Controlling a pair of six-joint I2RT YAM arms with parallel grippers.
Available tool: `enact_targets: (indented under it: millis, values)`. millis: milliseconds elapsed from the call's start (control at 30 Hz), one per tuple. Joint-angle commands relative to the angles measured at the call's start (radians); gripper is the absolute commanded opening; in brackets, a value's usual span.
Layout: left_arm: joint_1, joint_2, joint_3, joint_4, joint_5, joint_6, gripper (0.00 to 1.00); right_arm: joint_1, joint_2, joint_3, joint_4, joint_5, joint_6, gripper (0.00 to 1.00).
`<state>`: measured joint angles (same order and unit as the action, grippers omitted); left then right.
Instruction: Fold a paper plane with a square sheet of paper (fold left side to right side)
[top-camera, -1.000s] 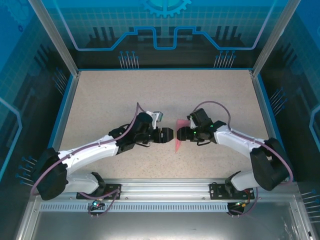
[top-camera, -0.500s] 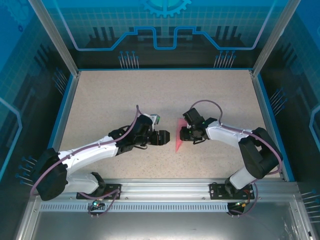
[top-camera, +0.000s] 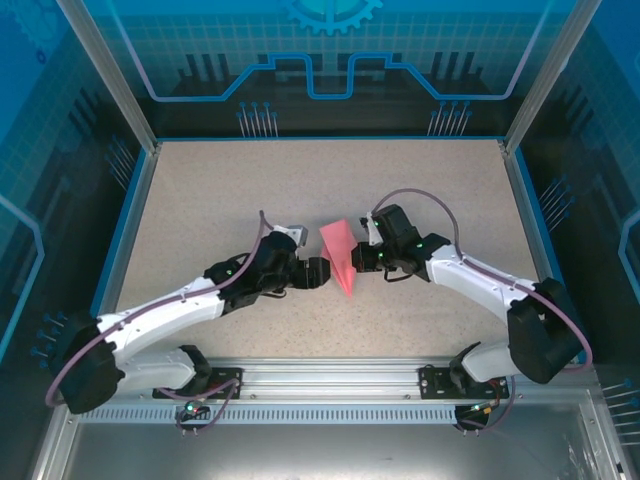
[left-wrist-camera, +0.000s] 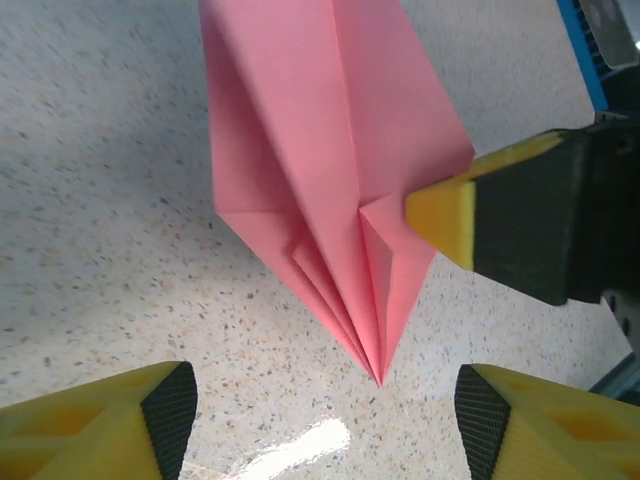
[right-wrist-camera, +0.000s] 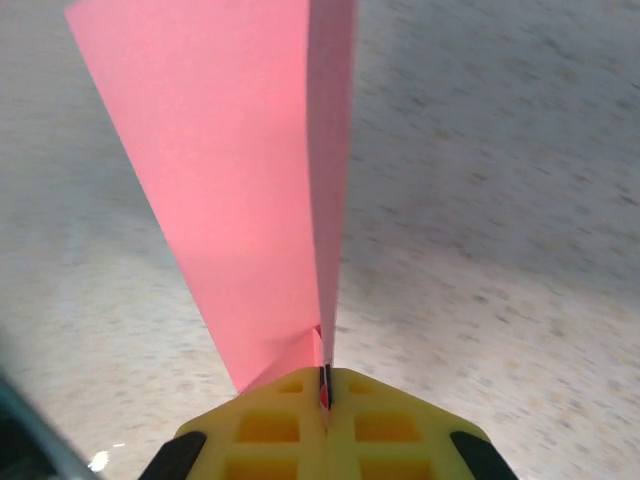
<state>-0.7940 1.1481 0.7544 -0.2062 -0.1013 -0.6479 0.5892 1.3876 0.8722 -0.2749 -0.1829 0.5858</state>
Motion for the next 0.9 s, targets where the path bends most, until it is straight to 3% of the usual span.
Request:
enact_targets:
  millis: [0, 300, 500, 733, 867]
  values:
    - [-0.004, -0.086, -0.041, -0.047, -0.112, -0.010, 0.75, 0.002, 0.009, -0.017, 0.096, -0.189, -0.020, 0.00]
    - [-0.001, -0.214, -0.103, -0.096, -0.167, -0.039, 0.81, -0.081, 0.271, -0.113, 0.298, -0.306, -0.019, 0.00]
    - [-0.001, -0.206, -0.097, -0.107, -0.166, -0.045, 0.81, -0.113, 0.276, -0.085, 0.185, -0.217, -0.108, 0.00]
    - [-0.001, -0.173, -0.082, -0.102, -0.161, -0.039, 0.82, -0.120, 0.208, -0.045, 0.001, -0.074, -0.162, 0.28]
    - [-0.001, -0.169, -0.078, -0.099, -0.161, -0.036, 0.82, -0.099, 0.127, 0.001, -0.142, 0.040, -0.164, 0.37]
